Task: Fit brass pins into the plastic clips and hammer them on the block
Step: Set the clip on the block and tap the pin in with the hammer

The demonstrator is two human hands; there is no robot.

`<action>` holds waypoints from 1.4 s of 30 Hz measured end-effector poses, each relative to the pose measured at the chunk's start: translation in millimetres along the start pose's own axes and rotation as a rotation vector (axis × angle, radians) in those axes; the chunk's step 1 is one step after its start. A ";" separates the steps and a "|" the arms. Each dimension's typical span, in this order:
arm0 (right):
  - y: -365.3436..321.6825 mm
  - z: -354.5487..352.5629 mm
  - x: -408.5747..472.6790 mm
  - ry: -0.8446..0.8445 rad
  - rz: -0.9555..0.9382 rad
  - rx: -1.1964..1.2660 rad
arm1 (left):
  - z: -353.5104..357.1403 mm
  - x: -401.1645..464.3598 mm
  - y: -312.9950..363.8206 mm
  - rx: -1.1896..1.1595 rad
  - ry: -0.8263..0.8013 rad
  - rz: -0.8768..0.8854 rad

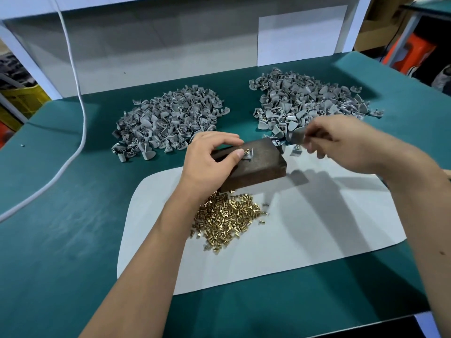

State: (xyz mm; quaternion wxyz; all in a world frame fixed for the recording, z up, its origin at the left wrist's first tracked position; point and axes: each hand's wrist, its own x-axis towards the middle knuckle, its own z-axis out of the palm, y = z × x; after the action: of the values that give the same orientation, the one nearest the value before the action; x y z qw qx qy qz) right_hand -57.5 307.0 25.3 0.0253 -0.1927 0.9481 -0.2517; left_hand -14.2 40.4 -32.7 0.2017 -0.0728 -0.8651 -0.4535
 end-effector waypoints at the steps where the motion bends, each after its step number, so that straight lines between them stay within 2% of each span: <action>1: -4.7 -1.8 0.0 0.057 -0.013 0.052 | 0.2 -0.1 -0.3 -0.013 -0.004 -0.015; 3: -18.1 -0.7 0.2 0.152 -0.044 0.138 | 1.5 -0.3 -0.9 -0.052 -0.015 -0.049; 6: -42.0 10.3 0.2 0.146 -0.108 0.264 | 3.9 -1.3 -0.1 -0.115 -0.025 -0.099; 11: -59.8 24.0 0.5 0.120 -0.162 0.000 | 5.8 -1.1 3.4 -0.140 -0.032 -0.138; 13: -63.0 19.3 -0.3 0.209 -0.191 0.052 | 5.9 -0.8 3.9 -0.146 -0.031 -0.161; 16: -69.7 18.0 -3.0 0.432 -0.200 0.106 | 5.5 -0.3 5.3 -0.152 -0.028 -0.188; 17: -72.7 23.0 -3.8 0.435 -0.185 0.070 | 5.5 -0.3 5.8 -0.158 -0.025 -0.195; 20: -81.5 40.8 -6.8 0.211 -0.081 -0.116 | 5.9 -1.0 6.9 -0.191 -0.022 -0.210; 21: -82.8 39.2 -6.8 0.192 -0.069 -0.159 | 6.0 -1.1 7.0 -0.187 -0.022 -0.209; 23: -85.5 28.5 -5.2 0.266 -0.092 -0.181 | 5.5 -1.1 7.1 -0.178 -0.019 -0.220; 25: -85.4 23.2 -4.5 0.438 -0.156 -0.087 | 5.5 -0.2 6.8 -0.170 -0.024 -0.233; 26: -86.9 24.3 -5.4 0.453 -0.172 -0.087 | 5.7 0.3 6.1 -0.171 -0.028 -0.236; 30: -90.4 34.0 -3.7 0.174 -0.075 -0.285 | 4.9 -0.5 6.3 -0.210 -0.035 -0.242; 32: -90.8 23.9 -0.8 0.218 -0.087 -0.291 | 4.5 -1.0 7.1 -0.203 -0.035 -0.252; 35: -88.3 25.4 -4.6 0.434 -0.155 -0.089 | 4.4 -0.3 6.4 -0.194 -0.036 -0.256; 39: -87.3 40.2 -5.4 0.214 -0.095 -0.207 | 3.7 -0.5 5.8 -0.218 -0.038 -0.246; 42: -81.2 30.3 0.8 0.251 -0.108 -0.201 | 4.4 -1.5 6.1 -0.219 -0.033 -0.259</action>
State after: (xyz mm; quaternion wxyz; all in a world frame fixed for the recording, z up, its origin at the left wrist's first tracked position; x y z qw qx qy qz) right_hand -25.2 227.6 38.4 -0.1261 -0.2118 0.9525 -0.1788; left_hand -12.2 47.6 -31.0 0.1182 0.0105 -0.8158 -0.5660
